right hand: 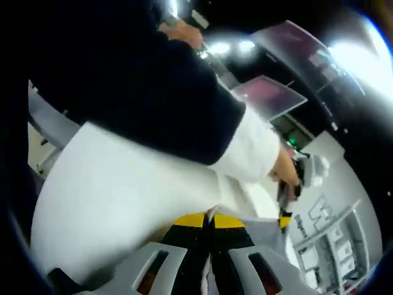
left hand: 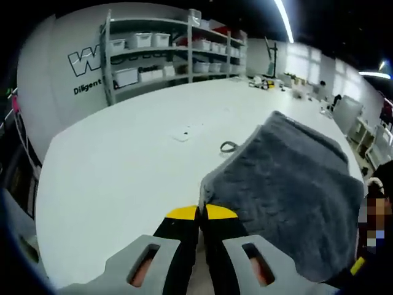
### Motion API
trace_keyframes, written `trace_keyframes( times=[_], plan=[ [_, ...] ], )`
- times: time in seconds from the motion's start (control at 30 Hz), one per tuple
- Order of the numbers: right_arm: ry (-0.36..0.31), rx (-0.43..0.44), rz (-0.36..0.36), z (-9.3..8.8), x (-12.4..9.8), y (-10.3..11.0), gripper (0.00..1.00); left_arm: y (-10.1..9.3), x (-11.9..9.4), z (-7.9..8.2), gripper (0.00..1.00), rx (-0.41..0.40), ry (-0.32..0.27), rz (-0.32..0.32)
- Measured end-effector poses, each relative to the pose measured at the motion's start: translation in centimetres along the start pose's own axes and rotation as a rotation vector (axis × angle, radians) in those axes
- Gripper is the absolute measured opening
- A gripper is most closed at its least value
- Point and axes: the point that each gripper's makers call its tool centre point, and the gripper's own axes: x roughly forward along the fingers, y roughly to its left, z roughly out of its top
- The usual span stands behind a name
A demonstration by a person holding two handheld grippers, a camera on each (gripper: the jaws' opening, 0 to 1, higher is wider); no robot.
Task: Open the folded towel by lifting each exposed corner and separating the folded layers until the towel lies flat within the target outline without major curled edges
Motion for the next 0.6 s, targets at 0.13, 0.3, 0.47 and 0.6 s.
trace_keyframes(
  times=[0.13, 0.3, 0.47, 0.6],
  plan=[
    [-0.009, -0.013, 0.015, 0.4, 0.4, 0.4, 0.0, 0.6, -0.8, -0.7, 0.02, -0.009, 0.026, 0.01],
    [-0.025, -0.008, 0.026, 1.1, 1.0, 0.6, 0.0, 1.4, -1.2, -1.4, 0.02, -0.009, 0.054, 0.026],
    [-0.043, 0.004, 0.034, 2.2, 1.8, 0.7, 0.0, 2.1, -1.5, -2.7, 0.02, 0.01, 0.123, 0.067],
    [-0.05, 0.009, 0.035, 2.8, 2.4, 0.7, 0.0, 3.2, -2.1, -3.5, 0.02, 0.025, 0.167, 0.121]
  ],
)
